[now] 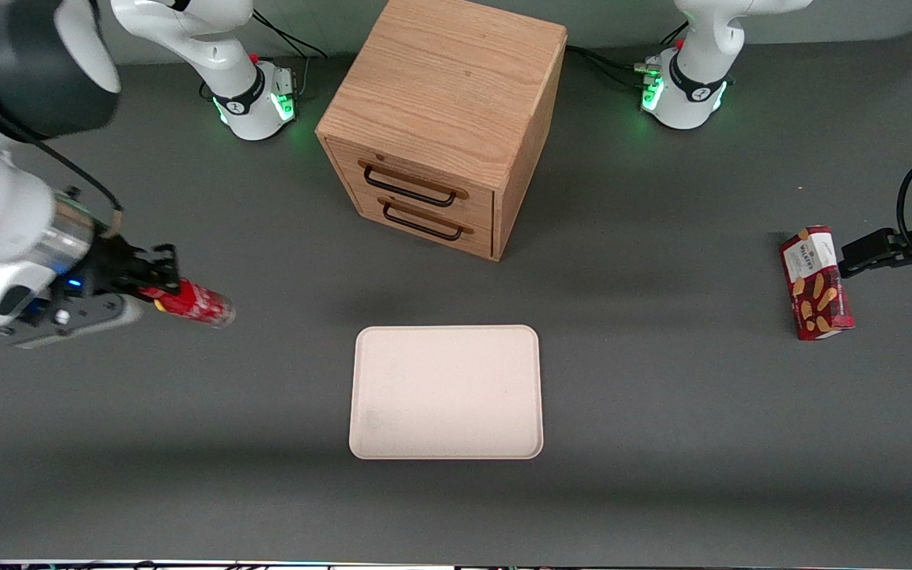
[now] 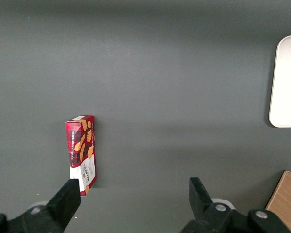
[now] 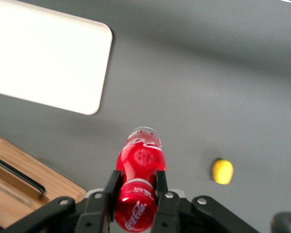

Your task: Place coke bottle on tray

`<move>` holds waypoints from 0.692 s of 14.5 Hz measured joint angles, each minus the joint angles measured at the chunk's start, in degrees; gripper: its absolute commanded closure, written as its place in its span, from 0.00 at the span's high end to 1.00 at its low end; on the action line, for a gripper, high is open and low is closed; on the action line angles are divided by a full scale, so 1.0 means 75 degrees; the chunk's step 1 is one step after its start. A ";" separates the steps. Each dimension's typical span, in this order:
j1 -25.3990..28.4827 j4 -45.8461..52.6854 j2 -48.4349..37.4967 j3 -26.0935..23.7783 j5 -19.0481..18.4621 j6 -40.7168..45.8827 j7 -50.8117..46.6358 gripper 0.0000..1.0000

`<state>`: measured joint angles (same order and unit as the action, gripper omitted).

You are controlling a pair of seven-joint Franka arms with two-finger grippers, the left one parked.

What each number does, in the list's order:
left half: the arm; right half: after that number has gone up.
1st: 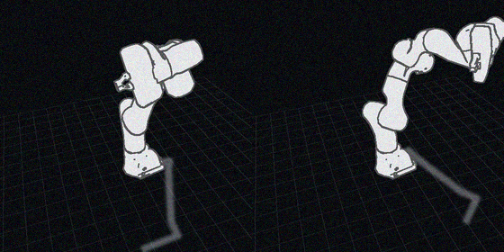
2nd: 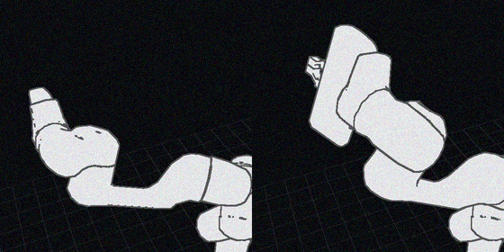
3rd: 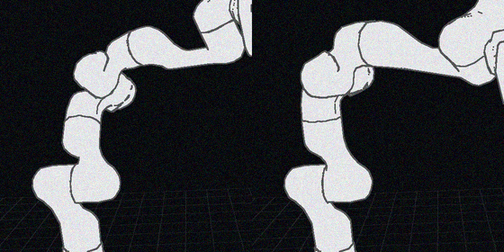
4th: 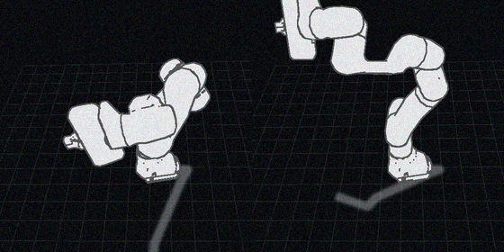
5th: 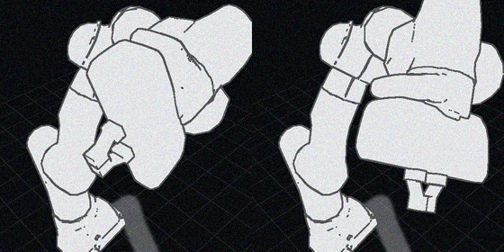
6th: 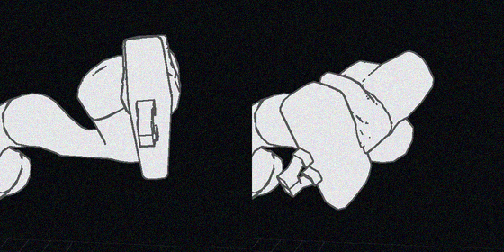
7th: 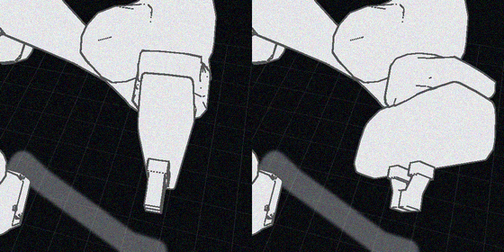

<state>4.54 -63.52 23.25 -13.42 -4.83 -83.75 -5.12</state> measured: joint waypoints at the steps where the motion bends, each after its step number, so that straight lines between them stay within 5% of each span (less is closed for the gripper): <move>1: -0.0008 0.0112 0.0291 -0.0333 -0.0214 -0.0281 -0.0381 0.00; 5: 0.0047 0.0281 0.1453 -0.1519 -0.1224 -0.1708 -0.1790 0.00; 10: 0.0214 0.0362 0.2481 -0.1688 -0.1435 -0.3056 -0.2222 0.00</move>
<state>6.14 -60.80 41.86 -26.08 -15.60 -106.67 -21.78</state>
